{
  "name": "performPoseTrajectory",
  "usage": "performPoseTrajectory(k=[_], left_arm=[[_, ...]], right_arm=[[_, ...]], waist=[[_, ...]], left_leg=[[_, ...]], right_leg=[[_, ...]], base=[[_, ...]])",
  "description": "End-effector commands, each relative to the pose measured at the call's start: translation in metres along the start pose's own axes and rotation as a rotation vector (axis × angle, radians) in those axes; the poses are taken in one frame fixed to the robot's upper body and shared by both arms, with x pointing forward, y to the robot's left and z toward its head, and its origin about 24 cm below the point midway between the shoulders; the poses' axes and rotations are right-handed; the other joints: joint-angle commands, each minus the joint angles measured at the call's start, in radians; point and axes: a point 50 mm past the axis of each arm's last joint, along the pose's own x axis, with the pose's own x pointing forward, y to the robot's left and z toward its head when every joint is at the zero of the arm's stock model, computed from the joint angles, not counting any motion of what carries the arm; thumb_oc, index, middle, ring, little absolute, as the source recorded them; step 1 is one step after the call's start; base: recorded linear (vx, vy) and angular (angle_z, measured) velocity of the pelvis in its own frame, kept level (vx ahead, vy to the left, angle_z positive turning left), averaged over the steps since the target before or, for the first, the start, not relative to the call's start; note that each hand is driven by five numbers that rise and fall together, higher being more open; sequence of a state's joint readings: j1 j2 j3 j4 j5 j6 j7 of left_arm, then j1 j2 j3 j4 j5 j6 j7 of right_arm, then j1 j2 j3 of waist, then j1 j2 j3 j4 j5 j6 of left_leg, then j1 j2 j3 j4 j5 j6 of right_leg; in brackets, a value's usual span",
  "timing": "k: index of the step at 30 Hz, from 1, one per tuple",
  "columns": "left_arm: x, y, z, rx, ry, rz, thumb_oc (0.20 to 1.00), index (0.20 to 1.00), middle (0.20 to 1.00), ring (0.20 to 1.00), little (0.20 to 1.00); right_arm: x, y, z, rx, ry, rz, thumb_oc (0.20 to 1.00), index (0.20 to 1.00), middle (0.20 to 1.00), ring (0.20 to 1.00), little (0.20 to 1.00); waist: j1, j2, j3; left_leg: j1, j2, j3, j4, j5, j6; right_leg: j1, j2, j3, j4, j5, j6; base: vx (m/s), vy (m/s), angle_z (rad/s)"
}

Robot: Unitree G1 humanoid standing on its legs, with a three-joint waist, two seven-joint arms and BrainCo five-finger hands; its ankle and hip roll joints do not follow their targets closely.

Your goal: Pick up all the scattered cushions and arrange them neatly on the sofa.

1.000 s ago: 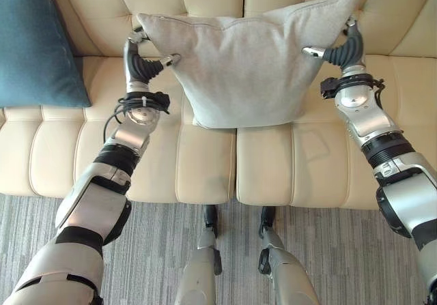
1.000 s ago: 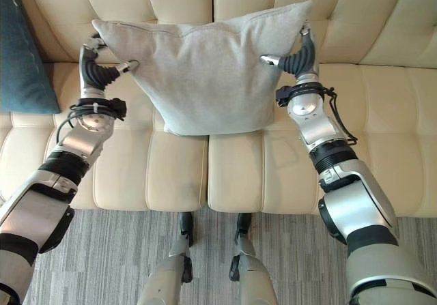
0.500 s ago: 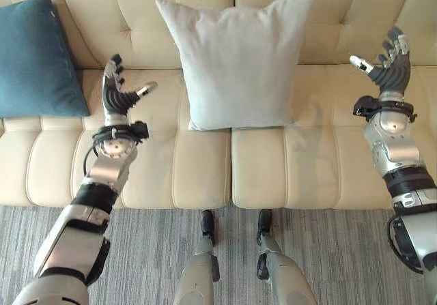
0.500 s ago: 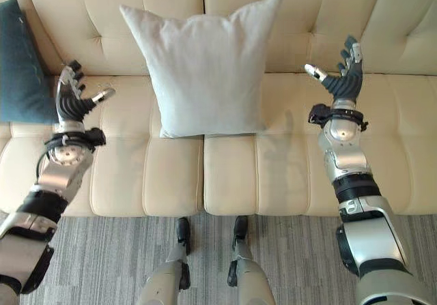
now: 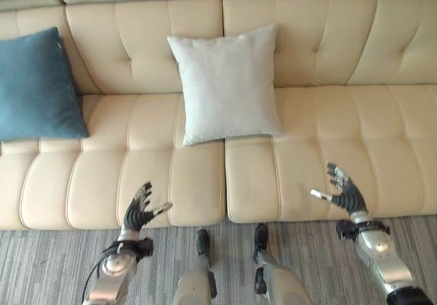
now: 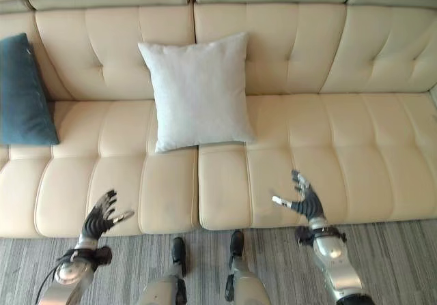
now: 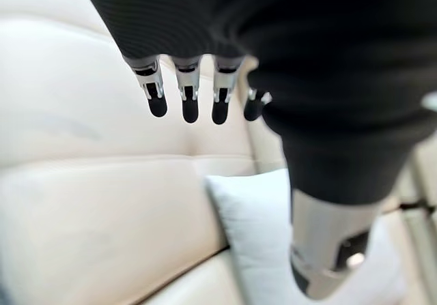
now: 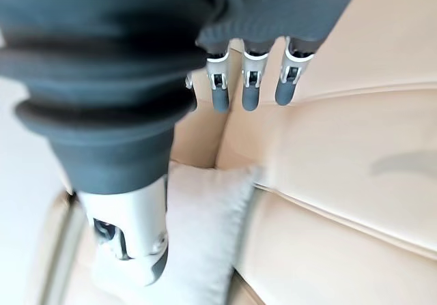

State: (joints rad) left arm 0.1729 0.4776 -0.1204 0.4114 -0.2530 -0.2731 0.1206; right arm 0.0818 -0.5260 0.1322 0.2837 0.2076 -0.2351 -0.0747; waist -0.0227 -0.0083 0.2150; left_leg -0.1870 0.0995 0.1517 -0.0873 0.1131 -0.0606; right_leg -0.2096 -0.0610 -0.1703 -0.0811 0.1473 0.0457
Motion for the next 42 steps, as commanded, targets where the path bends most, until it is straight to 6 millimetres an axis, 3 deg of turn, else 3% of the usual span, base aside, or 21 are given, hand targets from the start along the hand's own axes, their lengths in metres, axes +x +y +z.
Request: performPoseTrajectory(k=[1, 2, 5, 10, 12, 15, 17, 18, 21, 23, 24, 25, 30, 31, 33, 37, 40, 42], left_arm=[[0.004, 0.001, -0.006, 0.151, 0.014, -0.055, 1.0, 1.0, 1.0, 1.0, 1.0], [-0.007, -0.001, -0.021, 0.181, 0.074, -0.086, 1.0, 1.0, 1.0, 1.0, 1.0], [-0.018, -0.005, -0.041, 0.201, 0.157, -0.109, 1.0, 1.0, 1.0, 1.0, 1.0], [-0.024, -0.006, -0.052, 0.216, 0.209, -0.1, 1.0, 1.0, 1.0, 1.0, 1.0], [-0.024, -0.005, -0.053, 0.213, 0.215, -0.093, 1.0, 1.0, 1.0, 1.0, 1.0], [-0.016, 0.004, -0.045, 0.228, 0.187, -0.048, 1.0, 1.0, 1.0, 1.0, 1.0], [-0.013, 0.006, -0.042, 0.228, 0.176, -0.04, 1.0, 1.0, 1.0, 1.0, 1.0], [-0.007, 0.007, -0.036, 0.236, 0.155, -0.04, 1.0, 1.0, 1.0, 1.0, 1.0], [-0.005, 0.006, -0.037, 0.219, 0.166, -0.028, 1.0, 1.0, 1.0, 1.0, 1.0], [-0.008, 0.002, -0.04, 0.202, 0.176, -0.029, 1.0, 1.0, 1.0, 1.0, 1.0], [-0.008, -0.003, -0.042, 0.181, 0.189, -0.026, 1.0, 1.0, 1.0, 1.0, 1.0], [-0.008, -0.006, -0.043, 0.164, 0.192, -0.027, 1.0, 1.0, 1.0, 1.0, 1.0], [-0.006, -0.018, -0.043, 0.058, 0.194, -0.011, 1.0, 1.0, 1.0, 1.0, 1.0], [-0.006, -0.02, -0.042, 0.039, 0.193, -0.012, 1.0, 1.0, 1.0, 1.0, 1.0], [-0.009, -0.025, -0.045, 0.032, 0.201, -0.033, 1.0, 1.0, 1.0, 1.0, 1.0], [-0.011, -0.031, -0.047, 0.011, 0.213, -0.045, 1.0, 1.0, 1.0, 1.0, 1.0], [-0.01, -0.034, -0.046, 0.003, 0.209, -0.047, 1.0, 1.0, 1.0, 1.0, 1.0], [-0.01, -0.034, -0.045, 0.013, 0.206, -0.059, 1.0, 1.0, 1.0, 1.0, 1.0]], right_arm=[[0.008, -0.003, 0.01, -0.084, -0.067, 0.032, 1.0, 1.0, 1.0, 1.0, 1.0], [-0.003, 0.0, -0.005, -0.114, -0.004, 0.059, 1.0, 1.0, 1.0, 1.0, 1.0], [-0.02, 0.0, -0.03, -0.151, 0.108, 0.081, 1.0, 1.0, 1.0, 1.0, 1.0], [-0.038, 0.001, -0.058, -0.143, 0.245, 0.08, 1.0, 1.0, 1.0, 1.0, 1.0], [-0.039, 0.003, -0.061, -0.145, 0.256, 0.079, 1.0, 1.0, 1.0, 1.0, 1.0], [-0.033, 0.009, -0.06, -0.144, 0.254, 0.085, 1.0, 1.0, 1.0, 1.0, 1.0], [-0.03, 0.011, -0.058, -0.137, 0.247, 0.089, 1.0, 1.0, 1.0, 1.0, 1.0], [-0.027, 0.016, -0.057, -0.12, 0.243, 0.093, 1.0, 1.0, 1.0, 1.0, 1.0], [-0.028, 0.02, -0.06, -0.104, 0.252, 0.097, 1.0, 1.0, 1.0, 1.0, 1.0], [-0.028, 0.022, -0.06, -0.103, 0.253, 0.099, 1.0, 1.0, 1.0, 1.0, 1.0], [-0.029, 0.025, -0.063, -0.085, 0.265, 0.094, 1.0, 1.0, 1.0, 1.0, 1.0], [-0.029, 0.024, -0.062, -0.077, 0.261, 0.083, 1.0, 1.0, 1.0, 1.0, 1.0], [-0.031, 0.015, -0.061, -0.065, 0.258, 0.039, 1.0, 1.0, 1.0, 1.0, 1.0], [-0.031, 0.012, -0.061, -0.063, 0.258, 0.028, 1.0, 1.0, 1.0, 1.0, 1.0], [-0.035, 0.009, -0.062, -0.059, 0.268, 0.017, 1.0, 1.0, 1.0, 1.0, 1.0], [-0.035, 0.007, -0.063, -0.045, 0.273, 0.01, 1.0, 1.0, 1.0, 1.0, 1.0], [-0.034, 0.01, -0.062, -0.04, 0.268, 0.017, 1.0, 1.0, 1.0, 1.0, 1.0], [-0.036, 0.012, -0.064, -0.03, 0.279, 0.021, 1.0, 1.0, 1.0, 1.0, 1.0]], waist=[[-0.01, -0.013, -0.071], [-0.014, -0.011, -0.083], [-0.024, -0.013, -0.105], [-0.034, -0.019, -0.122], [-0.033, -0.02, -0.121], [-0.033, -0.017, -0.076], [-0.027, -0.016, -0.064], [-0.023, -0.01, -0.046], [-0.002, -0.008, -0.072], [0.023, -0.025, -0.082], [0.034, -0.039, -0.087], [0.035, -0.045, -0.088], [0.026, -0.037, -0.061], [0.02, -0.038, -0.054], [-0.005, -0.052, -0.063], [-0.025, -0.069, -0.075], [-0.03, -0.06, -0.086], [-0.041, -0.055, -0.098]], left_leg=[[0.066, -0.037, 0.013, 0.008, -0.073, -0.01], [0.09, -0.041, 0.014, 0.011, -0.082, -0.008], [0.132, -0.05, 0.018, 0.015, -0.099, -0.005], [0.173, -0.07, 0.026, 0.018, -0.122, 0.009], [0.176, -0.074, 0.028, 0.014, -0.125, 0.015], [0.165, -0.078, 0.052, 0.006, -0.119, 0.033], [0.157, -0.073, 0.057, 0.007, -0.114, 0.036], [0.138, -0.061, 0.055, 0.013, -0.094, 0.042], [0.089, -0.052, 0.049, 0.017, -0.063, 0.045], [0.063, -0.053, 0.052, 0.023, -0.045, 0.038], [0.019, -0.049, 0.046, 0.039, -0.014, 0.018], [-0.007, -0.042, 0.046, 0.049, 0.005, 0.004], [-0.083, -0.018, 0.043, 0.117, 0.039, -0.047], [-0.087, -0.02, 0.044, 0.139, 0.025, -0.043], [-0.054, -0.035, 0.068, 0.215, -0.059, -0.015], [-0.002, -0.063, 0.016, 0.314, -0.187, -0.002], [0.044, -0.082, -0.035, 0.248, -0.185, 0.002], [0.084, -0.08, -0.024, 0.19, -0.179, 0.006]], right_leg=[[0.067, -0.052, 0.014, 0.066, -0.122, 0.101], [0.09, -0.056, 0.012, 0.068, -0.128, 0.104], [0.127, -0.065, 0.006, 0.079, -0.135, 0.109], [0.15, -0.079, 0.016, 0.095, -0.132, 0.124], [0.143, -0.082, 0.02, 0.101, -0.128, 0.128], [0.056, -0.101, 0.045, 0.196, -0.085, 0.16], [0.039, -0.102, 0.043, 0.227, -0.097, 0.161], [0.042, -0.089, 0.038, 0.321, -0.155, 0.148], [0.086, -0.037, 0.061, 0.451, -0.23, 0.123], [0.134, -0.024, 0.045, 0.421, -0.251, 0.11], [0.188, 0.008, 0.043, 0.314, -0.3, 0.074], [0.205, 0.029, 0.056, 0.243, -0.31, 0.059], [0.222, 0.056, 0.044, 0.132, -0.278, 0.037], [0.215, 0.055, 0.037, 0.13, -0.27, 0.035], [0.203, 0.027, 0.02, 0.12, -0.244, 0.036], [0.184, 0.006, 0.035, 0.112, -0.217, 0.038], [0.178, 0.013, 0.05, 0.114, -0.209, 0.044], [0.179, 0.015, 0.053, 0.111, -0.203, 0.05]], base=[[0.03, 0.082, -0.07], [0.05, 0.113, -0.08], [0.03, 0.093, -0.05], [-0.02, 0.12, 0.0], [-0.09, 0.093, -0.14], [-0.24, 0.102, -0.26], [-0.21, 0.03, -0.62], [-0.25, 0.02, -0.28], [-0.26, -0.059, -0.01], [-0.22, -0.194, -0.08], [-0.23, -0.268, -0.15], [-0.26, -0.289, 0.03], [-0.2, -0.118, 0.26], [-0.33, -0.063, 0.08], [-0.22, -0.014, 0.01], [-0.07, 0.032, 0.15], [0.04, 0.081, -0.09], [0.05, 0.088, -0.17]])
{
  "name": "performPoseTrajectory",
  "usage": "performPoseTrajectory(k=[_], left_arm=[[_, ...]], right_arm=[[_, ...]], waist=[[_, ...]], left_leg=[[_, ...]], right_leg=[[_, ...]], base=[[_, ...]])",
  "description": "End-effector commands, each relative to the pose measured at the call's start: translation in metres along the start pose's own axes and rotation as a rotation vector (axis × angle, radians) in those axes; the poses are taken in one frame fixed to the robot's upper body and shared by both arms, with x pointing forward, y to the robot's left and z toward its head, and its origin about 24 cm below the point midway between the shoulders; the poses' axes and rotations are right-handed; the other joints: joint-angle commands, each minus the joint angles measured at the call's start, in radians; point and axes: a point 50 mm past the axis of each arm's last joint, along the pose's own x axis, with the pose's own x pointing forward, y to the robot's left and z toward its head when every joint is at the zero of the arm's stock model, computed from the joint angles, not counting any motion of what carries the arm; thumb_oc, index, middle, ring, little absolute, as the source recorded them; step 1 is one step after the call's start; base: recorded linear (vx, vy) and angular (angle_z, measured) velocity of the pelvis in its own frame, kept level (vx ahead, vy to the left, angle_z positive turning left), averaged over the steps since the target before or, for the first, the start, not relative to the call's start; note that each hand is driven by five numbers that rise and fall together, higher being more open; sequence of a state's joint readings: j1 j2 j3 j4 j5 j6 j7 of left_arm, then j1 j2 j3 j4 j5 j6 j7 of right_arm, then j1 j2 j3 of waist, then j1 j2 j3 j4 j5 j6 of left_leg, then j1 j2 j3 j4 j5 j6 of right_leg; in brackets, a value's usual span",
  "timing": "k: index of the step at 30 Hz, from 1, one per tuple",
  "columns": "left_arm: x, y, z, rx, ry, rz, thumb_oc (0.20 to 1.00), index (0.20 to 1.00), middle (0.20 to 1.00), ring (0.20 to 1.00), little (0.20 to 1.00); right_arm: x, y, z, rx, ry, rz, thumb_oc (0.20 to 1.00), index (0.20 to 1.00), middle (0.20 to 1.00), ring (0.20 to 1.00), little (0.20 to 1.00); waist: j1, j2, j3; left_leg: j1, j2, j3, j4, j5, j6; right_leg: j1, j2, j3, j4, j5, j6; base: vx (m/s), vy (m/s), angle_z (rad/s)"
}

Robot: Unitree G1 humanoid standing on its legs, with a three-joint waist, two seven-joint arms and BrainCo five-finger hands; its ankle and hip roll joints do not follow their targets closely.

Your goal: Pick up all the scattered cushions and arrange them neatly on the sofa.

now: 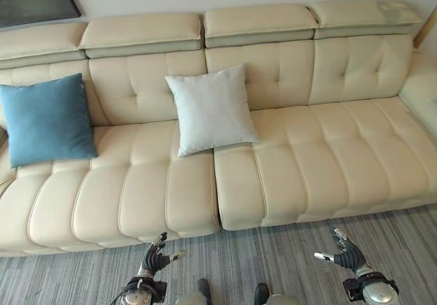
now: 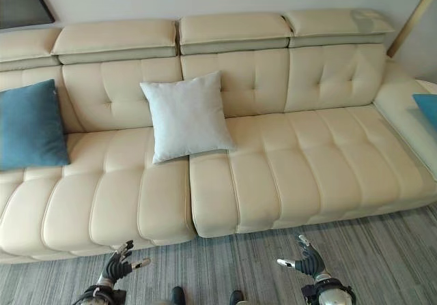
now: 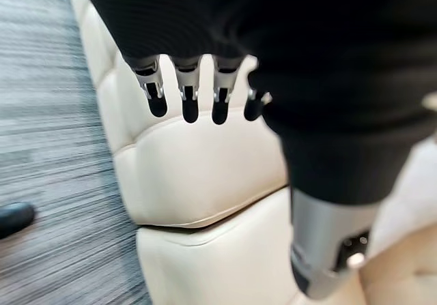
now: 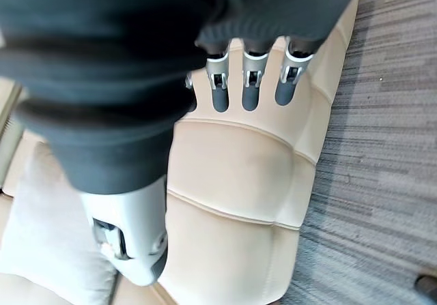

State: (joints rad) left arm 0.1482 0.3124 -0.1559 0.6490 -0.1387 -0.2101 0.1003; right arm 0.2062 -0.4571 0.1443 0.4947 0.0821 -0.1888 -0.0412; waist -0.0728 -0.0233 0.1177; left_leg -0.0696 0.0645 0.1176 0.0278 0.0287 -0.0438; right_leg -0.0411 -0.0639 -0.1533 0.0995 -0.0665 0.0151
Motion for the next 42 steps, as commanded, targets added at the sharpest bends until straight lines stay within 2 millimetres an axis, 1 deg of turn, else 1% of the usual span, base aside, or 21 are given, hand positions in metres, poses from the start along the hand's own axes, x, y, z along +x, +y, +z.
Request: performPoseTrajectory(k=[1, 5, 10, 11, 12, 13, 15, 16, 17, 18, 20, 22, 23, 25, 28, 30, 32, 34, 35, 38, 42], left_arm=[[0.001, 0.014, 0.013, 0.01, -0.072, 0.025, 1.0, 1.0, 1.0, 1.0, 1.0], [0.003, 0.014, 0.019, 0.034, -0.092, 0.005, 1.0, 1.0, 1.0, 1.0, 1.0], [0.005, 0.012, 0.023, 0.043, -0.106, -0.009, 1.0, 1.0, 1.0, 1.0, 1.0], [0.009, 0.01, 0.03, 0.04, -0.124, -0.009, 1.0, 1.0, 1.0, 1.0, 1.0], [0.009, 0.01, 0.03, 0.04, -0.124, -0.009, 1.0, 1.0, 1.0, 1.0, 1.0], [0.009, 0.01, 0.031, 0.039, -0.131, -0.009, 1.0, 1.0, 1.0, 1.0, 1.0], [0.009, 0.007, 0.037, 0.037, -0.154, -0.024, 1.0, 1.0, 1.0, 1.0, 1.0], [0.009, 0.007, 0.037, 0.037, -0.154, -0.024, 1.0, 1.0, 1.0, 1.0, 1.0], [0.008, 0.007, 0.042, 0.038, -0.172, -0.04, 1.0, 1.0, 1.0, 1.0, 1.0], [0.007, 0.008, 0.042, 0.038, -0.178, -0.045, 1.0, 1.0, 1.0, 1.0, 1.0], [0.005, 0.009, 0.039, 0.035, -0.166, -0.049, 1.0, 1.0, 1.0, 1.0, 1.0], [0.005, 0.006, 0.037, 0.037, -0.156, -0.065, 1.0, 1.0, 1.0, 1.0, 1.0], [0.005, 0.002, 0.034, 0.036, -0.142, -0.082, 1.0, 1.0, 1.0, 1.0, 1.0], [0.006, -0.006, 0.033, 0.041, -0.139, -0.11, 1.0, 1.0, 1.0, 1.0, 1.0], [0.006, -0.017, 0.032, 0.013, -0.134, -0.127, 1.0, 1.0, 1.0, 1.0, 1.0], [0.004, -0.022, 0.03, 0.0, -0.126, -0.132, 1.0, 1.0, 1.0, 1.0, 1.0], [0.003, -0.024, 0.027, 0.0, -0.118, -0.135, 1.0, 1.0, 1.0, 1.0, 1.0], [0.003, -0.027, 0.027, 0.006, -0.115, -0.148, 1.0, 1.0, 1.0, 1.0, 1.0], [0.001, -0.027, 0.025, 0.016, -0.107, -0.152, 1.0, 1.0, 1.0, 1.0, 1.0], [0.002, -0.028, 0.025, 0.028, -0.105, -0.156, 1.0, 1.0, 1.0, 1.0, 1.0], [0.001, -0.025, 0.025, 0.026, -0.103, -0.144, 1.0, 1.0, 1.0, 1.0, 1.0]], right_arm=[[0.008, -0.006, 0.019, 0.051, -0.087, -0.036, 1.0, 1.0, 1.0, 1.0, 1.0], [0.01, 0.0, 0.018, 0.072, -0.078, -0.028, 1.0, 1.0, 1.0, 1.0, 1.0], [0.016, 0.008, 0.028, 0.145, -0.106, -0.026, 1.0, 1.0, 1.0, 1.0, 1.0], [0.021, 0.012, 0.04, 0.174, -0.146, -0.029, 1.0, 1.0, 1.0, 1.0, 1.0], [0.021, 0.012, 0.04, 0.174, -0.146, -0.029, 1.0, 1.0, 1.0, 1.0, 1.0], [0.022, 0.013, 0.043, 0.174, -0.154, -0.028, 1.0, 1.0, 1.0, 1.0, 1.0], [0.023, 0.013, 0.045, 0.171, -0.163, -0.03, 1.0, 1.0, 1.0, 1.0, 1.0], [0.023, 0.013, 0.045, 0.171, -0.163, -0.03, 1.0, 1.0, 1.0, 1.0, 1.0], [0.024, 0.015, 0.045, 0.162, -0.161, -0.024, 1.0, 1.0, 1.0, 1.0, 1.0], [0.024, 0.016, 0.046, 0.156, -0.162, -0.019, 1.0, 1.0, 1.0, 1.0, 1.0], [0.025, 0.019, 0.049, 0.139, -0.171, -0.003, 1.0, 1.0, 1.0, 1.0, 1.0], [0.024, 0.019, 0.049, 0.132, -0.172, 0.003, 1.0, 1.0, 1.0, 1.0, 1.0], [0.023, 0.017, 0.046, 0.125, -0.167, -0.004, 1.0, 1.0, 1.0, 1.0, 1.0], [0.02, 0.012, 0.045, 0.125, -0.174, -0.02, 1.0, 1.0, 1.0, 1.0, 1.0], [0.021, 0.006, 0.048, 0.125, -0.183, -0.037, 1.0, 1.0, 1.0, 1.0, 1.0], [0.022, 0.007, 0.053, 0.115, -0.197, -0.026, 1.0, 1.0, 1.0, 1.0, 1.0], [0.024, 0.01, 0.058, 0.103, -0.214, -0.01, 1.0, 1.0, 1.0, 1.0, 1.0], [0.024, 0.011, 0.056, 0.101, -0.206, -0.01, 1.0, 1.0, 1.0, 1.0, 1.0], [0.025, 0.011, 0.056, 0.102, -0.207, -0.015, 1.0, 1.0, 1.0, 1.0, 1.0], [0.027, 0.013, 0.059, 0.1, -0.214, -0.012, 1.0, 1.0, 1.0, 1.0, 1.0], [0.028, 0.014, 0.061, 0.11, -0.22, -0.007, 1.0, 1.0, 1.0, 1.0, 1.0]], waist=[[0.008, -0.041, -0.004], [-0.001, -0.035, -0.007], [-0.012, -0.028, 0.006], [-0.033, -0.024, 0.03], [-0.031, -0.024, 0.027], [-0.031, -0.024, 0.029], [-0.025, -0.018, 0.031], [-0.025, -0.018, 0.031], [-0.013, -0.003, 0.028], [-0.001, -0.001, 0.025], [0.007, -0.003, 0.014], [0.001, -0.008, 0.007], [-0.013, -0.009, -0.005], [-0.031, -0.008, -0.005], [-0.022, -0.005, 0.018], [0.008, -0.019, 0.031], [0.035, -0.033, 0.039], [0.05, -0.032, 0.042], [0.067, -0.022, 0.043], [0.096, -0.008, 0.051], [0.117, -0.005, 0.044]], left_leg=[[-0.028, -0.05, 0.01, 0.059, -0.09, -0.007], [0.002, -0.061, 0.018, 0.005, -0.084, 0.007], [0.018, -0.062, 0.077, -0.001, -0.098, 0.032], [0.029, -0.049, 0.148, 0.011, -0.115, 0.047], [0.026, -0.048, 0.15, 0.01, -0.113, 0.047], [0.028, -0.044, 0.17, 0.012, -0.116, 0.049], [0.043, -0.026, 0.219, 0.007, -0.12, 0.051], [0.043, -0.026, 0.219, 0.007, -0.12, 0.051], [0.067, -0.002, 0.266, 0.014, -0.143, 0.043], [0.077, 0.012, 0.307, 0.018, -0.144, 0.039], [0.095, 0.032, 0.367, 0.021, -0.138, 0.028], [0.103, 0.035, 0.388, 0.027, -0.14, 0.024], [0.1, 0.059, 0.405, 0.09, -0.153, 0.007], [0.088, 0.11, 0.416, 0.194, -0.153, -0.015], [0.028, 0.158, 0.315, 0.373, -0.076, -0.052], [-0.059, 0.065, 0.173, 0.404, -0.074, -0.017], [-0.133, -0.013, 0.074, 0.391, -0.112, 0.002], [-0.178, -0.026, 0.044, 0.328, -0.114, 0.012], [-0.22, -0.046, 0.008, 0.243, -0.052, 0.008], [-0.26, -0.074, -0.058, 0.112, 0.032, -0.007], [-0.265, -0.062, -0.057, 0.058, 0.058, -0.003]], right_leg=[[0.008, 0.017, 0.041, -0.07, 0.014, 0.084], [-0.012, 0.013, 0.071, -0.053, 0.027, 0.098], [-0.069, 0.02, 0.135, 0.007, 0.036, 0.114], [-0.129, 0.021, 0.16, 0.062, 0.047, 0.128], [-0.132, 0.021, 0.162, 0.06, 0.051, 0.127], [-0.139, 0.014, 0.146, 0.062, 0.054, 0.129], [-0.154, -0.021, 0.042, 0.083, 0.052, 0.123], [-0.154, -0.021, 0.042, 0.083, 0.052, 0.123], [-0.155, -0.079, -0.11, 0.129, 0.021, 0.12], [-0.144, -0.116, -0.213, 0.145, 0.016, 0.113], [-0.115, -0.153, -0.315, 0.134, 0.019, 0.112], [-0.105, -0.149, -0.311, 0.111, 0.018, 0.112], [-0.098, -0.129, -0.262, 0.077, 0.016, 0.109], [-0.063, -0.093, -0.225, 0.028, 0.0, 0.087], [-0.009, -0.036, -0.169, -0.012, -0.025, 0.047], [0.0, -0.026, -0.111, -0.032, -0.007, 0.035], [0.013, -0.017, -0.054, -0.037, -0.011, 0.041], [0.03, -0.004, -0.025, -0.039, -0.029, 0.045], [0.061, 0.025, 0.006, -0.047, -0.045, 0.047], [0.101, 0.076, 0.064, -0.037, -0.078, 0.042], [0.144, 0.102, 0.121, -0.024, -0.117, 0.04]], base=[[0.02, 0.089, -0.18], [0.0, 0.092, -0.17], [-0.07, 0.091, -0.74], [-0.12, 0.023, -1.06], [-0.13, 0.001, -1.27], [-0.04, -0.053, -1.32], [-0.04, -0.07, -1.48], [0.05, -0.078, -1.27], [0.06, -0.107, -1.21], [0.06, -0.18, -1.01], [0.01, -0.167, -1.55], [0.11, -0.21, -1.64], [0.22, -0.375, -0.88], [0.21, -0.371, -0.59], [0.19, -0.263, -0.33], [0.11, -0.143, -0.98], [0.17, -0.114, -1.08], [0.29, -0.066, -1.35], [0.37, -0.023, -0.9], [0.38, -0.012, -0.68], [0.36, 0.058, -0.85]])
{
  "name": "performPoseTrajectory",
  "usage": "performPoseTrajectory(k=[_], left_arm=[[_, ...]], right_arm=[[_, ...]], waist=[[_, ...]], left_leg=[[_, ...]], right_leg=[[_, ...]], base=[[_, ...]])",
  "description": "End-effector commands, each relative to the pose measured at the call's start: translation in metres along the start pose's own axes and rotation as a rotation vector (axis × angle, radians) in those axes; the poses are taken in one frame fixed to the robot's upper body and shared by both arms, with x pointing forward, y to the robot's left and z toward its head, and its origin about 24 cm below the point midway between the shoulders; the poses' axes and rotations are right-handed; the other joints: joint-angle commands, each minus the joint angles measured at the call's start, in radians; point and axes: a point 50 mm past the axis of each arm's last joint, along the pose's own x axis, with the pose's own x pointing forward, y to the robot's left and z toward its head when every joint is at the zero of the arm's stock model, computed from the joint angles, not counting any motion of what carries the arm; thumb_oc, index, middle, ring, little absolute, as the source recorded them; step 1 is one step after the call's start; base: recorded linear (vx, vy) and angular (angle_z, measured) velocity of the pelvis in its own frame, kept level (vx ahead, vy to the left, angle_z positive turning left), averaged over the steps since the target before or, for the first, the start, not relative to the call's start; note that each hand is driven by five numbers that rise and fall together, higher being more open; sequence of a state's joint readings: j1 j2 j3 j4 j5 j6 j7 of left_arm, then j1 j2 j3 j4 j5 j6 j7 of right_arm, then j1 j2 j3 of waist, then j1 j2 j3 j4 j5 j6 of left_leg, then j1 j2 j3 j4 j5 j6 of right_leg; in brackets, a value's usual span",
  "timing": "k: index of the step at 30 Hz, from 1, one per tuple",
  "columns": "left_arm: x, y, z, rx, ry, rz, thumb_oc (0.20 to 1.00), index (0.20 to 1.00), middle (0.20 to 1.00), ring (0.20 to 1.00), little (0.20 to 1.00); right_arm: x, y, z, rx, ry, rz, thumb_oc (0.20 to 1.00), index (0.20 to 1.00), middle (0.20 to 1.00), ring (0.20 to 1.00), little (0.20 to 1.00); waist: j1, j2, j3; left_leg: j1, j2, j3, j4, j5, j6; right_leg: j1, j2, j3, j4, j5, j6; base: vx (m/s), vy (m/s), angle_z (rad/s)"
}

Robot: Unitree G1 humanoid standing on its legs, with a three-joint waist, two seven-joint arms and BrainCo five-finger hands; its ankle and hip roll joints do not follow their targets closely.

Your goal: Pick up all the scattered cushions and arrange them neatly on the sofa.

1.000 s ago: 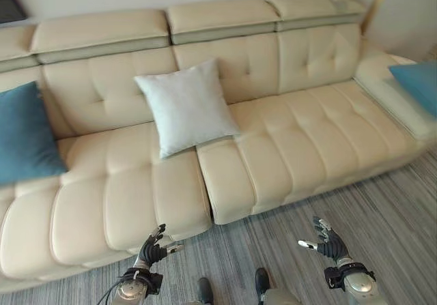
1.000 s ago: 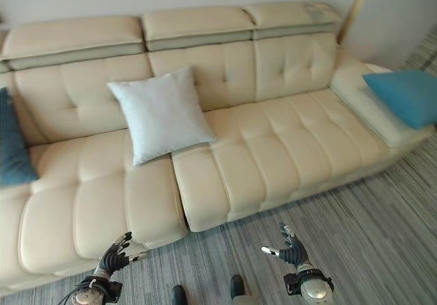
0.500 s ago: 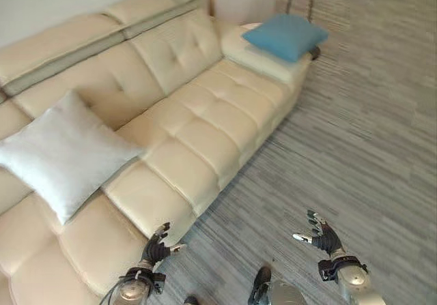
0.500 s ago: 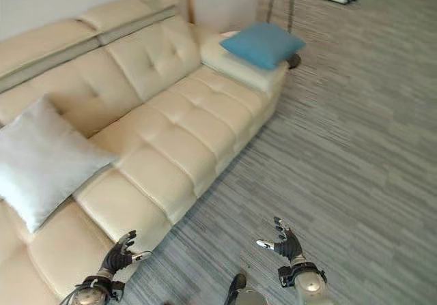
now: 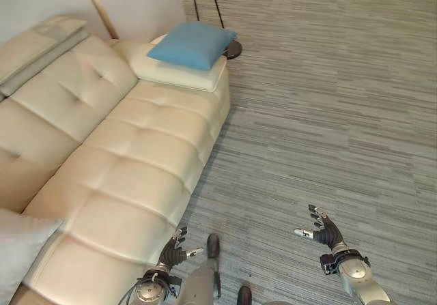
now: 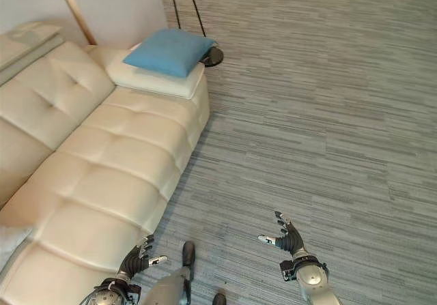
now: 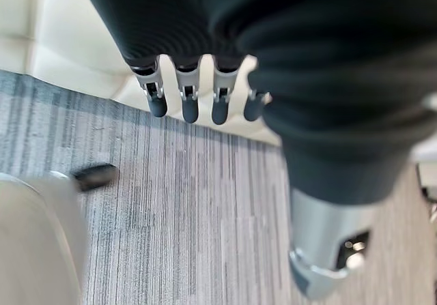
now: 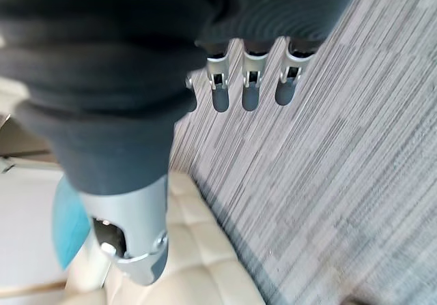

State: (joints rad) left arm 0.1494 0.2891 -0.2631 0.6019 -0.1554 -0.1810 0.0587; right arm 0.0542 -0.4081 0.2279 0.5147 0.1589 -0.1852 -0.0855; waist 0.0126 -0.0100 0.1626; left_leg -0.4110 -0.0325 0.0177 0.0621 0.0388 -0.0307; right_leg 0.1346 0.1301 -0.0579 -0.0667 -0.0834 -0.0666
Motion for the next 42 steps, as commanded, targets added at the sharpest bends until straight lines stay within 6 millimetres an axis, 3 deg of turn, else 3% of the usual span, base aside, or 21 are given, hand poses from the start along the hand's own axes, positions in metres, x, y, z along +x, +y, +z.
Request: performPoseTrajectory(k=[1, 4, 5, 7, 8, 13, 17, 18, 19, 20, 22, 23, 26, 27, 30, 32, 33, 34, 35, 38, 42], left_arm=[[0.001, 0.011, 0.016, 0.025, -0.08, 0.017, 1.0, 1.0, 1.0, 1.0, 1.0], [0.0, 0.013, 0.014, 0.03, -0.073, 0.019, 1.0, 1.0, 1.0, 1.0, 1.0], [-0.001, 0.018, 0.014, 0.037, -0.073, 0.026, 1.0, 1.0, 1.0, 1.0, 1.0], [-0.001, 0.021, 0.015, 0.042, -0.08, 0.038, 1.0, 1.0, 1.0, 1.0, 1.0], [-0.001, 0.021, 0.017, 0.041, -0.084, 0.039, 1.0, 1.0, 1.0, 1.0, 1.0], [0.0, 0.023, 0.024, 0.032, -0.114, 0.044, 1.0, 1.0, 1.0, 1.0, 1.0], [0.001, 0.021, 0.025, 0.032, -0.114, 0.039, 1.0, 1.0, 1.0, 1.0, 1.0], [0.002, 0.02, 0.026, 0.037, -0.115, 0.041, 1.0, 1.0, 1.0, 1.0, 1.0], [0.003, 0.019, 0.027, 0.057, -0.123, 0.031, 1.0, 1.0, 1.0, 1.0, 1.0], [0.002, 0.017, 0.023, 0.058, -0.114, 0.029, 1.0, 1.0, 1.0, 1.0, 1.0], [0.003, 0.014, 0.017, 0.053, -0.087, 0.026, 1.0, 1.0, 1.0, 1.0, 1.0], [0.003, 0.014, 0.016, 0.046, -0.081, 0.031, 1.0, 1.0, 1.0, 1.0, 1.0], [0.004, 0.015, 0.018, 0.026, -0.086, 0.031, 1.0, 1.0, 1.0, 1.0, 1.0], [0.005, 0.015, 0.019, 0.02, -0.087, 0.036, 1.0, 1.0, 1.0, 1.0, 1.0], [0.007, 0.017, 0.021, 0.0, -0.093, 0.053, 1.0, 1.0, 1.0, 1.0, 1.0], [0.008, 0.018, 0.019, -0.018, -0.081, 0.069, 1.0, 1.0, 1.0, 1.0, 1.0], [0.008, 0.018, 0.016, -0.024, -0.065, 0.078, 1.0, 1.0, 1.0, 1.0, 1.0], [0.009, 0.019, 0.015, -0.016, -0.058, 0.081, 1.0, 1.0, 1.0, 1.0, 1.0], [0.009, 0.02, 0.015, -0.015, -0.054, 0.087, 1.0, 1.0, 1.0, 1.0, 1.0], [0.007, 0.023, 0.01, -0.011, -0.037, 0.108, 1.0, 1.0, 1.0, 1.0, 1.0], [0.003, 0.027, 0.001, -0.023, 0.003, 0.133, 1.0, 1.0, 1.0, 1.0, 1.0]], right_arm=[[0.0, -0.002, 0.019, 0.032, -0.105, -0.008, 1.0, 1.0, 1.0, 1.0, 1.0], [0.0, 0.001, 0.019, 0.042, -0.105, 0.001, 1.0, 1.0, 1.0, 1.0, 1.0], [0.0, 0.005, 0.021, 0.041, -0.114, 0.023, 1.0, 1.0, 1.0, 1.0, 1.0], [0.003, 0.008, 0.027, 0.028, -0.137, 0.035, 1.0, 1.0, 1.0, 1.0, 1.0], [0.003, 0.009, 0.03, 0.027, -0.147, 0.042, 1.0, 1.0, 1.0, 1.0, 1.0], [0.004, 0.006, 0.037, 0.017, -0.174, 0.042, 1.0, 1.0, 1.0, 1.0, 1.0], [0.006, 0.005, 0.04, 0.005, -0.18, 0.038, 1.0, 1.0, 1.0, 1.0, 1.0], [0.006, 0.006, 0.039, 0.001, -0.173, 0.041, 1.0, 1.0, 1.0, 1.0, 1.0], [0.003, 0.006, 0.036, -0.01, -0.166, 0.042, 1.0, 1.0, 1.0, 1.0, 1.0], [0.001, 0.005, 0.032, -0.002, -0.155, 0.04, 1.0, 1.0, 1.0, 1.0, 1.0], [0.002, -0.001, 0.032, -0.011, -0.154, 0.027, 1.0, 1.0, 1.0, 1.0, 1.0], [0.0, -0.003, 0.031, -0.011, -0.156, 0.021, 1.0, 1.0, 1.0, 1.0, 1.0], [-0.002, -0.011, 0.032, -0.025, -0.167, 0.009, 1.0, 1.0, 1.0, 1.0, 1.0], [-0.002, -0.012, 0.032, -0.026, -0.164, 0.01, 1.0, 1.0, 1.0, 1.0, 1.0], [-0.001, -0.014, 0.031, -0.031, -0.155, 0.003, 1.0, 1.0, 1.0, 1.0, 1.0], [-0.002, -0.015, 0.028, -0.03, -0.14, -0.008, 1.0, 1.0, 1.0, 1.0, 1.0], [-0.003, -0.019, 0.025, -0.031, -0.131, -0.026, 1.0, 1.0, 1.0, 1.0, 1.0], [-0.003, -0.019, 0.025, -0.032, -0.13, -0.029, 1.0, 1.0, 1.0, 1.0, 1.0], [-0.003, -0.02, 0.024, -0.031, -0.126, -0.034, 1.0, 1.0, 1.0, 1.0, 1.0], [-0.004, -0.02, 0.02, -0.026, -0.11, -0.045, 1.0, 1.0, 1.0, 1.0, 1.0], [-0.007, -0.018, 0.015, -0.026, -0.094, -0.047, 1.0, 1.0, 1.0, 1.0, 1.0]], waist=[[0.037, -0.023, -0.016], [0.042, -0.035, -0.034], [0.037, -0.04, -0.036], [0.039, -0.036, -0.032], [0.039, -0.029, -0.032], [0.018, 0.009, -0.011], [-0.002, 0.015, 0.011], [-0.017, 0.015, 0.018], [-0.039, 0.013, 0.024], [-0.041, 0.002, 0.016], [-0.042, 0.015, 0.012], [-0.049, 0.017, 0.002], [-0.043, 0.016, 0.016], [-0.042, 0.008, 0.018], [-0.038, 0.004, 0.025], [-0.032, -0.001, 0.021], [-0.022, -0.003, 0.014], [-0.017, -0.005, 0.012], [-0.011, -0.005, 0.009], [0.012, 0.007, 0.005], [0.028, -0.006, -0.001]], left_leg=[[0.089, 0.028, 0.039, 0.045, 0.053, 0.001], [0.114, 0.024, 0.066, 0.047, 0.034, 0.017], [0.164, 0.014, 0.086, 0.042, 0.002, 0.045], [0.203, 0.008, 0.112, 0.042, -0.034, 0.068], [0.222, 0.011, 0.116, 0.04, -0.044, 0.072], [0.324, 0.011, 0.109, 0.022, -0.11, 0.076], [0.388, 0.006, 0.1, 0.017, -0.157, 0.072], [0.427, 0.001, 0.085, 0.011, -0.178, 0.059], [0.492, 0.001, 0.043, 0.02, -0.235, 0.042], [0.498, -0.008, 0.029, 0.035, -0.243, 0.036], [0.493, 0.012, 0.028, 0.089, -0.227, 0.005], [0.476, 0.032, 0.032, 0.137, -0.186, -0.023], [0.373, 0.075, 0.049, 0.383, -0.09, -0.061], [0.348, 0.085, 0.067, 0.428, -0.062, -0.062], [0.314, 0.118, 0.119, 0.481, -0.059, -0.058], [0.28, 0.124, 0.162, 0.445, -0.072, -0.048], [0.253, 0.126, 0.211, 0.353, -0.114, -0.029], [0.232, 0.126, 0.223, 0.301, -0.118, -0.024], [0.218, 0.133, 0.226, 0.25, -0.105, -0.024], [0.174, 0.147, 0.214, 0.094, 0.014, -0.05], [0.146, 0.17, 0.22, -0.043, 0.051, -0.067]], right_leg=[[-0.014, -0.105, 0.037, 0.166, -0.105, 0.134], [-0.026, -0.132, 0.041, 0.222, -0.089, 0.164], [-0.085, -0.167, 0.038, 0.37, -0.031, 0.205], [-0.147, -0.208, -0.01, 0.474, 0.051, 0.249], [-0.174, -0.22, -0.032, 0.487, 0.066, 0.253], [-0.307, -0.258, -0.124, 0.4, 0.023, 0.209], [-0.393, -0.276, -0.142, 0.294, 0.075, 0.21], [-0.433, -0.29, -0.141, 0.222, 0.102, 0.224], [-0.431, -0.287, -0.097, 0.166, 0.122, 0.237], [-0.422, -0.287, -0.078, 0.169, 0.147, 0.234], [-0.392, -0.281, -0.1, 0.173, 0.153, 0.221], [-0.378, -0.277, -0.113, 0.17, 0.148, 0.209], [-0.319, -0.262, -0.142, 0.174, 0.099, 0.166], [-0.301, -0.263, -0.152, 0.173, 0.081, 0.153], [-0.264, -0.258, -0.169, 0.174, 0.047, 0.136], [-0.229, -0.254, -0.186, 0.168, 0.027, 0.134], [-0.192, -0.247, -0.199, 0.161, 0.002, 0.137], [-0.175, -0.245, -0.202, 0.162, -0.014, 0.139], [-0.16, -0.239, -0.207, 0.162, -0.025, 0.139], [-0.107, -0.208, -0.221, 0.157, -0.054, 0.142], [-0.03, -0.202, -0.223, 0.156, -0.107, 0.154]], base=[[0.29, 0.094, -1.07], [0.4, 0.149, -0.73], [0.29, 0.122, -0.73], [0.3, 0.117, -0.64], [0.25, 0.061, -0.5], [0.28, 0.011, -0.02], [0.3, -0.098, 0.09], [0.67, -0.34, 0.25], [0.82, -0.439, 0.28], [0.66, -0.374, 0.4], [0.36, -0.249, 0.8], [0.31, -0.295, 0.9], [0.24, -0.259, 0.64], [0.23, -0.245, 0.16], [0.19, -0.149, -0.13], [0.31, -0.101, 0.1], [0.42, -0.062, 0.23], [0.42, -0.041, 0.27], [0.3, -0.006, 0.26], [0.33, 0.02, 0.09], [0.36, 0.08, 0.14]])
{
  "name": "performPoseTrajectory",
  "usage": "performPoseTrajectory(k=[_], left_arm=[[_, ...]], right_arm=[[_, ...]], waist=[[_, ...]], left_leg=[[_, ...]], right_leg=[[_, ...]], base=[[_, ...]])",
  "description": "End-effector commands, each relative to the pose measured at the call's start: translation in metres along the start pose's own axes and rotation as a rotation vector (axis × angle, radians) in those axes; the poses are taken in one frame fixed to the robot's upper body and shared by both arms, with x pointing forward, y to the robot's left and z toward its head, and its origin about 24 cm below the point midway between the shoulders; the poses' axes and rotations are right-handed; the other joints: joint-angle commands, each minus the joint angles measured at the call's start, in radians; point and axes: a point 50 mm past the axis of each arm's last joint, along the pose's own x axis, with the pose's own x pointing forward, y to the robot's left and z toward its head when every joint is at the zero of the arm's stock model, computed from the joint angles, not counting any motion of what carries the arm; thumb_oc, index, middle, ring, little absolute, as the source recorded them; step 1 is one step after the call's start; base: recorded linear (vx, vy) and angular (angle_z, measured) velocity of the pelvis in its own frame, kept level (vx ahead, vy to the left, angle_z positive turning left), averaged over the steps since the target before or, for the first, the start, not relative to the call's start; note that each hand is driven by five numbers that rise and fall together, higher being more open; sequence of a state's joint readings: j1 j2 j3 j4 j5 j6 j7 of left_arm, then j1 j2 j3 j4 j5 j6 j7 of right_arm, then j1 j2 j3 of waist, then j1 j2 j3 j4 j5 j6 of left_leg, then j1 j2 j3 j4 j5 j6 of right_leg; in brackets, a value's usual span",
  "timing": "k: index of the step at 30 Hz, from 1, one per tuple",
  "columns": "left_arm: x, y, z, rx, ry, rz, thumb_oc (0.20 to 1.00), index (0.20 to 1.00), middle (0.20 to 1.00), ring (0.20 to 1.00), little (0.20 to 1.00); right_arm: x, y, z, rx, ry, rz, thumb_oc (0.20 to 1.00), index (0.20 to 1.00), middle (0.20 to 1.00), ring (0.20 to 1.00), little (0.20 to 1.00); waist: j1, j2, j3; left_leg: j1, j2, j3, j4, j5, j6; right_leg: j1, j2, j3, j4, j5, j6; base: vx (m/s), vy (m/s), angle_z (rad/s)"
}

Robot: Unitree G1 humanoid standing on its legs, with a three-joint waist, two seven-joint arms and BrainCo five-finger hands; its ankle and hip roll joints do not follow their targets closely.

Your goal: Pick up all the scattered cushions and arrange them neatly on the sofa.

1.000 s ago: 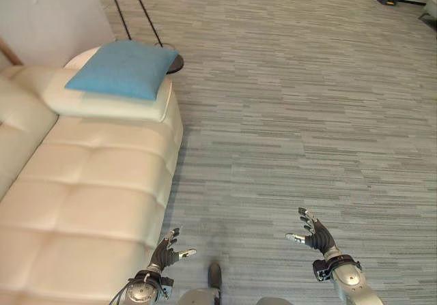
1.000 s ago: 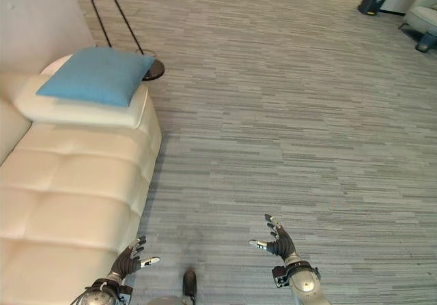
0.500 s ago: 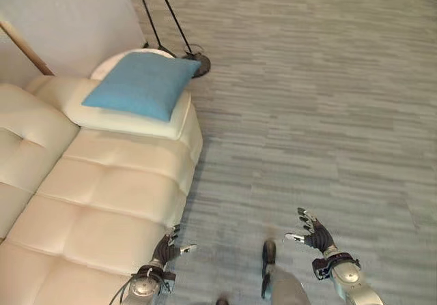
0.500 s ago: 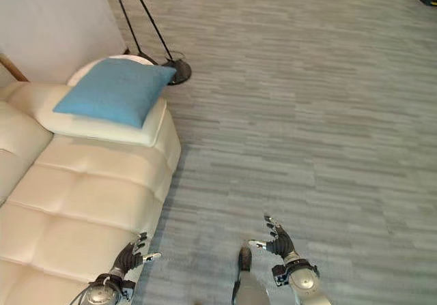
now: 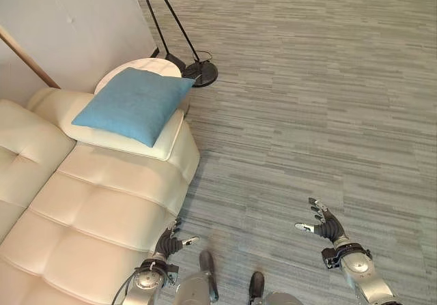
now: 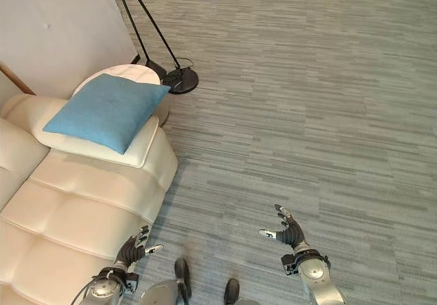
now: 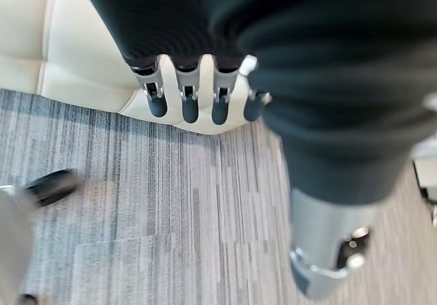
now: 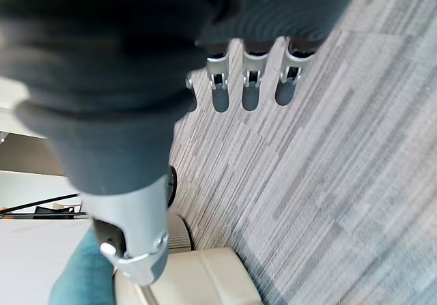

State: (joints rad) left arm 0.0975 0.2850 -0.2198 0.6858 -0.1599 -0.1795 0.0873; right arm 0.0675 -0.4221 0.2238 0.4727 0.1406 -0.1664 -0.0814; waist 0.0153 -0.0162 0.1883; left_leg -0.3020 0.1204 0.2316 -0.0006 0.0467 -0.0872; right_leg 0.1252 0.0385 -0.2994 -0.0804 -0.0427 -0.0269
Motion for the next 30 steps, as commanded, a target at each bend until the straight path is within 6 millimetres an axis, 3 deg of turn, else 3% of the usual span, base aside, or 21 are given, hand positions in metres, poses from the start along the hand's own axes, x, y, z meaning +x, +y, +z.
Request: performPoseTrajectory(k=[1, 4, 6, 7, 8, 9, 11, 12, 13, 14, 15, 17, 19, 20, 23, 25, 26, 27, 28, 29, 30], left_arm=[[-0.004, 0.016, 0.001, -0.012, -0.021, 0.066, 1.0, 1.0, 1.0, 1.0, 1.0], [-0.006, 0.019, -0.005, -0.013, 0.0, 0.077, 1.0, 1.0, 1.0, 1.0, 1.0], [-0.006, 0.021, -0.008, -0.006, 0.015, 0.083, 1.0, 1.0, 1.0, 1.0, 1.0], [-0.006, 0.022, -0.008, -0.003, 0.013, 0.086, 1.0, 1.0, 1.0, 1.0, 1.0], [-0.006, 0.025, -0.007, 0.005, 0.011, 0.09, 1.0, 1.0, 1.0, 1.0, 1.0], [-0.006, 0.025, -0.007, 0.005, 0.011, 0.091, 1.0, 1.0, 1.0, 1.0, 1.0], [-0.006, 0.03, -0.005, 0.02, 0.0, 0.1, 1.0, 1.0, 1.0, 1.0, 1.0], [-0.006, 0.03, -0.005, 0.02, 0.0, 0.1, 1.0, 1.0, 1.0, 1.0, 1.0], [-0.007, 0.035, -0.005, 0.024, 0.002, 0.112, 1.0, 1.0, 1.0, 1.0, 1.0], [-0.007, 0.035, -0.006, 0.017, 0.001, 0.117, 1.0, 1.0, 1.0, 1.0, 1.0], [-0.007, 0.035, -0.006, 0.017, 0.002, 0.117, 1.0, 1.0, 1.0, 1.0, 1.0], [-0.009, 0.038, -0.007, 0.01, 0.002, 0.127, 1.0, 1.0, 1.0, 1.0, 1.0], [-0.01, 0.039, -0.008, -0.01, 0.002, 0.138, 1.0, 1.0, 1.0, 1.0, 1.0], [-0.01, 0.038, -0.008, -0.012, 0.002, 0.134, 1.0, 1.0, 1.0, 1.0, 1.0], [-0.007, 0.037, -0.002, -0.024, -0.021, 0.146, 1.0, 1.0, 1.0, 1.0, 1.0], [-0.005, 0.036, 0.002, -0.028, -0.042, 0.15, 1.0, 1.0, 1.0, 1.0, 1.0], [-0.005, 0.036, 0.002, -0.028, -0.042, 0.15, 1.0, 1.0, 1.0, 1.0, 1.0], [-0.003, 0.036, 0.005, -0.027, -0.054, 0.154, 1.0, 1.0, 1.0, 1.0, 1.0], [-0.003, 0.037, 0.005, -0.023, -0.053, 0.162, 1.0, 1.0, 1.0, 1.0, 1.0], [-0.001, 0.034, 0.003, -0.012, -0.036, 0.148, 1.0, 1.0, 1.0, 1.0, 1.0], [-0.001, 0.033, 0.001, -0.015, -0.025, 0.15, 1.0, 1.0, 1.0, 1.0, 1.0]], right_arm=[[-0.005, -0.015, 0.011, -0.001, -0.085, -0.051, 1.0, 1.0, 1.0, 1.0, 1.0], [-0.006, -0.012, 0.01, 0.0, -0.079, -0.037, 1.0, 1.0, 1.0, 1.0, 1.0], [-0.007, -0.008, 0.006, 0.004, -0.063, -0.021, 1.0, 1.0, 1.0, 1.0, 1.0], [-0.007, -0.004, 0.005, 0.017, -0.06, -0.01, 1.0, 1.0, 1.0, 1.0, 1.0], [-0.007, 0.0, 0.006, 0.032, -0.064, 0.004, 1.0, 1.0, 1.0, 1.0, 1.0], [-0.007, 0.0, 0.006, 0.032, -0.064, 0.004, 1.0, 1.0, 1.0, 1.0, 1.0], [-0.004, 0.004, 0.011, 0.034, -0.083, 0.015, 1.0, 1.0, 1.0, 1.0, 1.0], [-0.004, 0.004, 0.011, 0.034, -0.083, 0.015, 1.0, 1.0, 1.0, 1.0, 1.0], [-0.002, 0.007, 0.014, 0.043, -0.092, 0.015, 1.0, 1.0, 1.0, 1.0, 1.0], [-0.002, 0.008, 0.016, 0.044, -0.099, 0.023, 1.0, 1.0, 1.0, 1.0, 1.0], [-0.002, 0.008, 0.016, 0.044, -0.099, 0.023, 1.0, 1.0, 1.0, 1.0, 1.0], [-0.002, 0.006, 0.018, 0.038, -0.109, 0.021, 1.0, 1.0, 1.0, 1.0, 1.0], [-0.001, 0.003, 0.02, 0.024, -0.115, 0.016, 1.0, 1.0, 1.0, 1.0, 1.0], [-0.001, 0.003, 0.02, 0.024, -0.112, 0.014, 1.0, 1.0, 1.0, 1.0, 1.0], [0.0, -0.001, 0.018, 0.026, -0.104, 0.0, 1.0, 1.0, 1.0, 1.0, 1.0], [-0.001, -0.001, 0.015, 0.026, -0.088, -0.004, 1.0, 1.0, 1.0, 1.0, 1.0], [-0.001, -0.001, 0.015, 0.025, -0.088, -0.005, 1.0, 1.0, 1.0, 1.0, 1.0], [-0.002, -0.001, 0.013, 0.022, -0.081, -0.003, 1.0, 1.0, 1.0, 1.0, 1.0], [-0.003, -0.001, 0.012, 0.012, -0.081, -0.002, 1.0, 1.0, 1.0, 1.0, 1.0], [-0.006, -0.003, 0.007, 0.024, -0.062, -0.006, 1.0, 1.0, 1.0, 1.0, 1.0], [-0.007, -0.004, 0.005, 0.025, -0.056, -0.009, 1.0, 1.0, 1.0, 1.0, 1.0]], waist=[[0.03, 0.001, -0.026], [0.035, -0.006, -0.049], [0.045, -0.014, -0.067], [0.048, -0.029, -0.072], [0.051, -0.047, -0.085], [0.052, -0.048, -0.085], [0.052, -0.054, -0.086], [0.052, -0.054, -0.086], [0.051, -0.044, -0.083], [0.042, -0.033, -0.082], [0.041, -0.034, -0.081], [0.031, -0.016, -0.073], [0.012, 0.001, -0.051], [0.007, 0.002, -0.048], [-0.026, -0.006, -0.025], [-0.045, -0.005, -0.021], [-0.047, -0.002, -0.019], [-0.066, 0.0, -0.021], [-0.073, -0.003, -0.022], [-0.078, -0.017, -0.033], [-0.082, -0.016, -0.04]], left_leg=[[0.02, 0.029, 0.038, 0.004, 0.064, -0.003], [0.035, 0.036, 0.069, 0.013, 0.074, -0.004], [0.011, 0.023, 0.064, 0.078, 0.091, 0.015], [0.014, 0.007, 0.068, 0.1, 0.075, 0.026], [0.042, -0.025, 0.074, 0.104, 0.038, 0.054], [0.042, -0.027, 0.075, 0.104, 0.038, 0.055], [0.085, -0.068, 0.076, 0.101, -0.007, 0.091], [0.085, -0.068, 0.076, 0.101, -0.007, 0.091], [0.133, -0.089, 0.061, 0.092, -0.038, 0.113], [0.168, -0.098, 0.037, 0.075, -0.049, 0.118], [0.169, -0.099, 0.037, 0.074, -0.049, 0.118], [0.211, -0.107, 0.003, 0.06, -0.064, 0.122], [0.268, -0.123, -0.049, 0.059, -0.1, 0.124], [0.279, -0.127, -0.063, 0.062, -0.108, 0.123], [0.321, -0.158, -0.132, 0.084, -0.151, 0.115], [0.337, -0.17, -0.181, 0.097, -0.169, 0.105], [0.338, -0.168, -0.183, 0.1, -0.173, 0.105], [0.361, -0.173, -0.231, 0.106, -0.194, 0.097], [0.377, -0.179, -0.258, 0.114, -0.208, 0.092], [0.398, -0.186, -0.297, 0.139, -0.234, 0.081], [0.407, -0.18, -0.312, 0.152, -0.227, 0.069]], right_leg=[[-0.009, -0.108, 0.011, 0.17, -0.147, 0.116], [0.046, -0.115, 0.017, 0.18, -0.185, 0.13], [0.048, -0.134, 0.016, 0.216, -0.152, 0.141], [0.041, -0.157, 0.019, 0.256, -0.111, 0.157], [0.008, -0.203, 0.024, 0.345, -0.032, 0.188], [0.007, -0.204, 0.025, 0.346, -0.033, 0.189], [-0.037, -0.251, 0.03, 0.479, 0.083, 0.22], [-0.037, -0.251, 0.03, 0.479, 0.082, 0.22], [-0.081, -0.257, 0.047, 0.551, 0.124, 0.212], [-0.128, -0.231, 0.07, 0.557, 0.09, 0.189], [-0.128, -0.233, 0.07, 0.56, 0.088, 0.19], [-0.184, -0.213, 0.078, 0.533, 0.064, 0.184], [-0.281, -0.197, 0.08, 0.43, 0.015, 0.16], [-0.289, -0.192, 0.088, 0.386, 0.018, 0.16], [-0.344, -0.165, 0.17, 0.2, 0.073, 0.187], [-0.387, -0.168, 0.246, 0.143, 0.101, 0.206], [-0.383, -0.166, 0.244, 0.142, 0.1, 0.206], [-0.411, -0.158, 0.329, 0.135, 0.117, 0.216], [-0.426, -0.156, 0.359, 0.143, 0.128, 0.22], [-0.391, -0.161, 0.361, 0.154, 0.129, 0.21], [-0.384, -0.155, 0.355, 0.175, 0.135, 0.207]], base=[[0.34, 0.155, 0.2], [0.4, 0.193, 0.04], [0.4, 0.248, 0.0], [0.52, 0.342, 0.14], [0.37, 0.265, 0.25], [0.32, 0.262, 0.32], [0.21, 0.177, 0.23], [0.36, 0.206, 0.5], [0.38, 0.159, 0.61], [0.38, 0.158, 0.61], [0.24, 0.061, 0.4], [0.28, 0.035, 0.61], [0.39, -0.001, 0.46], [0.32, -0.045, 0.37], [0.32, -0.108, 0.45], [0.27, -0.111, 1.0], [0.34, -0.165, 1.21], [0.36, -0.199, 1.18], [0.56, -0.375, 1.23], [0.44, -0.371, 1.22], [0.44, -0.395, 1.4]])
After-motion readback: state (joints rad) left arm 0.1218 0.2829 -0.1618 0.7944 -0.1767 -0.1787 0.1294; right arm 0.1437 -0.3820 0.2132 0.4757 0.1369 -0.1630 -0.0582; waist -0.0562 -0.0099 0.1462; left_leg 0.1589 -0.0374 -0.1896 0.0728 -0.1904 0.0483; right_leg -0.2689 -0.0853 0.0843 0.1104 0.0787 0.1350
